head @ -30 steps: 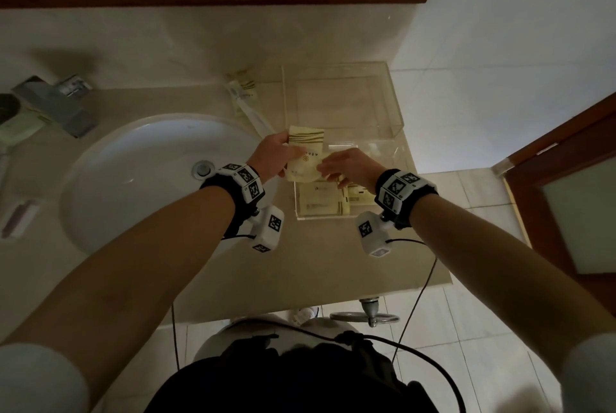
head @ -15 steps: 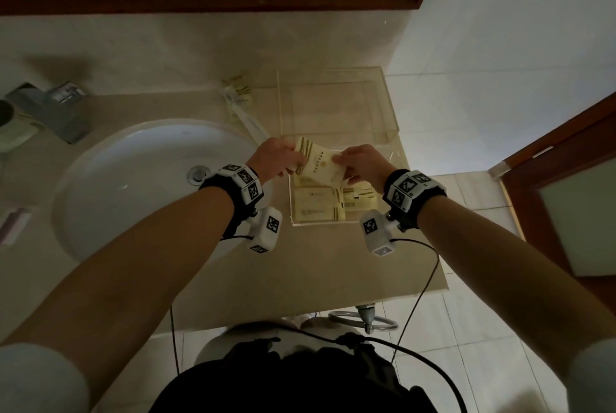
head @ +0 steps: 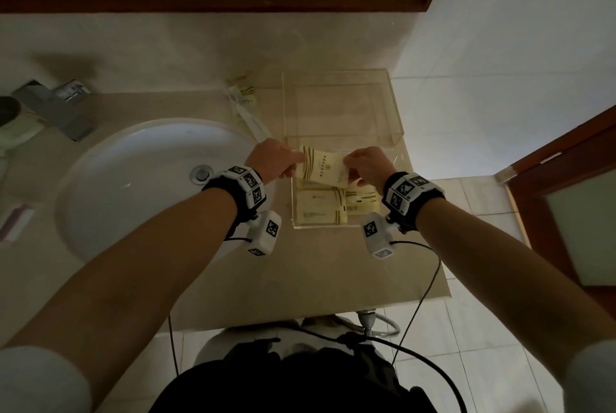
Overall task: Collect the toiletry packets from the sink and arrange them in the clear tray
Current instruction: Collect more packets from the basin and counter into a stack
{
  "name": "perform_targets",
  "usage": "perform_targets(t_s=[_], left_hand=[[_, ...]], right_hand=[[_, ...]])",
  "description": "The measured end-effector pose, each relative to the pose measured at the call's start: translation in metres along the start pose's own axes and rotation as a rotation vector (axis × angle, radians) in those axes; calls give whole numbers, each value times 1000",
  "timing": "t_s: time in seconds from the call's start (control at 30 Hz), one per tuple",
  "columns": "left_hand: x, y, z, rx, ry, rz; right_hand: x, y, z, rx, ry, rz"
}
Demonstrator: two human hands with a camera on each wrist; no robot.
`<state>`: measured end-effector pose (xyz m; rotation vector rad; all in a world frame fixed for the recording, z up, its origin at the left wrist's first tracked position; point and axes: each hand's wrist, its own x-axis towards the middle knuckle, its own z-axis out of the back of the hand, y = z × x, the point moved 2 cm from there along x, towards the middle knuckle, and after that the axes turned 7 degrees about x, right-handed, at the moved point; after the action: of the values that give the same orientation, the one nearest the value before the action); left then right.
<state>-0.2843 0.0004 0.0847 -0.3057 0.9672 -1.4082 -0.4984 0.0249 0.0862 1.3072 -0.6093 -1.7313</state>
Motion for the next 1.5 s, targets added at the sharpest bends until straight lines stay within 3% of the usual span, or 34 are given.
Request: perform_targets(t_s=[0.27, 0.57, 0.7, 1.0, 1.17, 1.5], left_hand=[[-1, 13, 11, 86, -72, 67], [-3, 28, 16, 78, -64, 120], [-3, 27, 15, 73, -70, 127], [-20, 28, 21, -22, -244, 60], [-34, 42, 38, -74, -295, -3], [-76, 109, 119, -96, -385, 10]], right_hand=[[6, -1, -9, -102, -8, 14], [15, -11, -18, 115, -102, -100], [14, -14, -18, 79, -127, -95], [-1, 10, -27, 14, -103, 135], [-12, 40, -54, 13, -55, 252], [-24, 90, -165, -48, 43, 290]])
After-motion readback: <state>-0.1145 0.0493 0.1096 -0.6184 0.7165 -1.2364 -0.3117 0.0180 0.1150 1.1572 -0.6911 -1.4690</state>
